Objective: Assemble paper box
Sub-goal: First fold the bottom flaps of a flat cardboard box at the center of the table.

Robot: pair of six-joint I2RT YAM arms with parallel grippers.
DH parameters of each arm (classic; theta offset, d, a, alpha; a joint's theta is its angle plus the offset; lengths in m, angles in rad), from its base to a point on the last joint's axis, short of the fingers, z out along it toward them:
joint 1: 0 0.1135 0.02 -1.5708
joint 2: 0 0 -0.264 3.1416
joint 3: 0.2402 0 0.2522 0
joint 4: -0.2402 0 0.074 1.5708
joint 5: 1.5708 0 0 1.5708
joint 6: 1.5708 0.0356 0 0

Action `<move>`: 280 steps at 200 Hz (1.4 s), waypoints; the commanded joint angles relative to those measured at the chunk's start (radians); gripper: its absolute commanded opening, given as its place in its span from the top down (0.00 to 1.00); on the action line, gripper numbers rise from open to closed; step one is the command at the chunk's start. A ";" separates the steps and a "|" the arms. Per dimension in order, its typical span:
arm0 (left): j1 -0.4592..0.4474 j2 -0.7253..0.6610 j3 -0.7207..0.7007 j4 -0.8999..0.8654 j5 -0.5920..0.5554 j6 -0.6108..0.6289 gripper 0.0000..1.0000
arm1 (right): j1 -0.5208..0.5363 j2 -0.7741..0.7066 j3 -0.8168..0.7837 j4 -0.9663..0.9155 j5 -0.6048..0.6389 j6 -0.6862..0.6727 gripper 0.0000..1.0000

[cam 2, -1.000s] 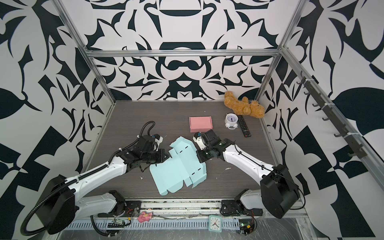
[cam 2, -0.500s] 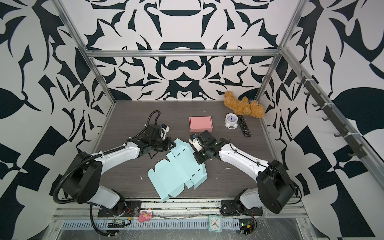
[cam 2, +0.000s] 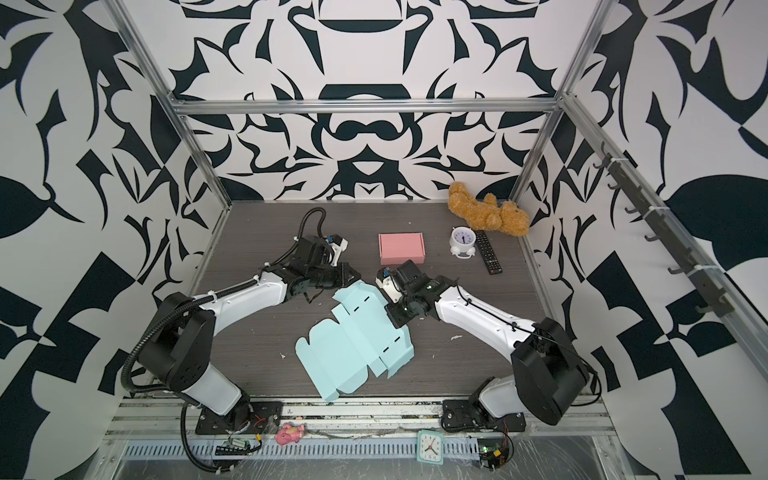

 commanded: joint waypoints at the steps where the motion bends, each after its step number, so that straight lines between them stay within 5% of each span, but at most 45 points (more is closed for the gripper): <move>1: -0.030 -0.017 -0.002 -0.041 0.015 0.043 0.87 | 0.011 -0.007 0.048 0.005 0.032 -0.009 1.00; 171: -0.087 -0.130 -0.122 -0.038 -0.015 -0.026 0.85 | 0.092 -0.020 0.076 -0.021 0.223 -0.029 1.00; 280: 0.121 -0.311 -0.359 -0.083 -0.079 -0.028 0.88 | 0.111 -0.048 0.073 -0.042 0.270 -0.051 1.00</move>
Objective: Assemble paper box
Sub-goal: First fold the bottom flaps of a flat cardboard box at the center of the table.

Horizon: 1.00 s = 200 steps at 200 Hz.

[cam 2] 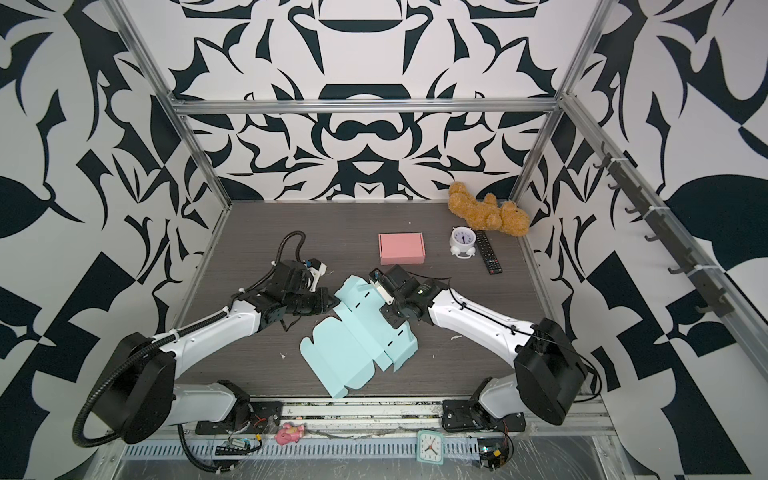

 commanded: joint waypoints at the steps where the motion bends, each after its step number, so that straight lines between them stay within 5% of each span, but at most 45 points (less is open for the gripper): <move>1: 0.044 -0.011 -0.034 0.012 -0.021 -0.011 0.88 | 0.008 -0.038 0.037 -0.007 0.023 -0.011 1.00; 87: 0.090 0.155 -0.010 0.096 0.064 0.033 0.88 | 0.021 -0.045 0.041 -0.016 0.033 -0.011 1.00; 200: 0.010 0.125 -0.041 0.173 0.077 0.007 0.87 | 0.023 -0.012 0.057 -0.012 0.040 -0.012 1.00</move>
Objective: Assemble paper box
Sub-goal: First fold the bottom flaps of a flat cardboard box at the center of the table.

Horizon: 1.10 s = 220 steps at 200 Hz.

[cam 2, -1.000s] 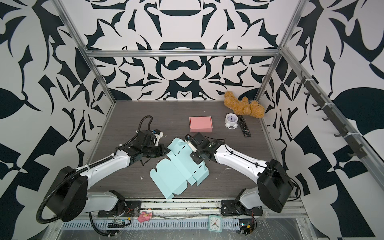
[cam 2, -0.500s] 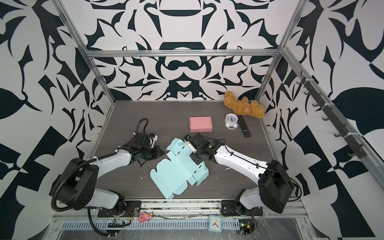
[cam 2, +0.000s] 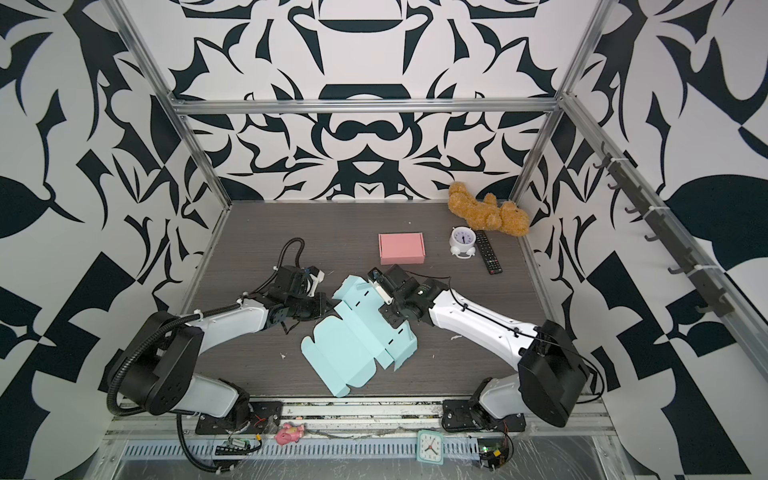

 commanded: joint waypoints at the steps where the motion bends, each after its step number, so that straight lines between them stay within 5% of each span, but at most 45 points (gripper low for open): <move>1: -0.016 -0.027 -0.005 0.030 0.013 -0.004 0.87 | 0.006 0.001 0.041 0.002 0.019 -0.008 1.00; 127: -0.130 -0.044 -0.079 0.123 -0.017 -0.083 0.87 | 0.031 0.027 0.056 0.008 0.068 -0.027 1.00; 220: -0.099 -0.190 -0.074 0.037 -0.036 -0.064 0.86 | 0.153 0.033 0.021 0.028 0.310 -0.114 1.00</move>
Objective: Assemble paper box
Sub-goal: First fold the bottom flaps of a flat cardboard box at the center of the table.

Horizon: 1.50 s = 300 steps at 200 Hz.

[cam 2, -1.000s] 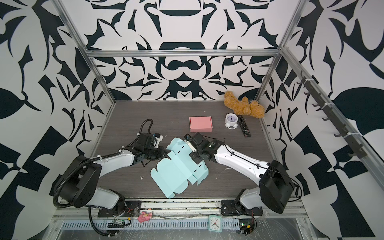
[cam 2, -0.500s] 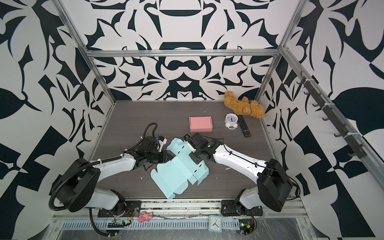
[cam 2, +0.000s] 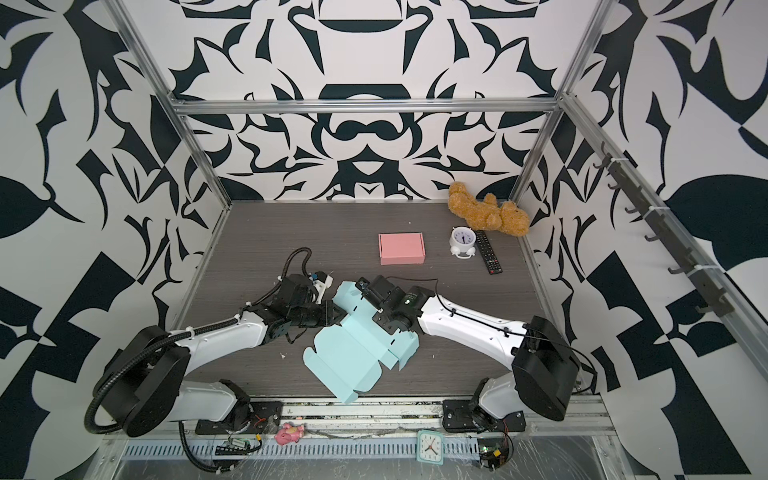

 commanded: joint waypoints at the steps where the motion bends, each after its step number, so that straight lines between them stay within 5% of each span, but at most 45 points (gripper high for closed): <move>1: 0.018 -0.043 0.001 -0.046 -0.006 0.016 0.86 | 0.015 -0.005 0.004 0.032 0.080 -0.040 1.00; 103: 0.135 -0.284 0.088 -0.271 -0.045 0.052 0.83 | 0.130 0.071 0.012 0.103 0.297 -0.151 1.00; 147: 0.317 -0.198 0.061 -0.184 0.130 -0.037 0.83 | 0.148 0.123 0.035 0.113 0.320 -0.188 1.00; 182: 0.366 -0.103 0.058 -0.114 0.139 -0.032 0.82 | 0.166 0.145 0.028 0.149 0.364 -0.243 1.00; 241: 0.381 0.130 0.072 0.010 0.188 -0.023 0.82 | 0.220 0.152 0.019 0.237 0.459 -0.357 1.00; 300: 0.364 0.223 0.061 0.126 0.288 -0.023 0.82 | 0.275 0.177 -0.004 0.335 0.540 -0.467 1.00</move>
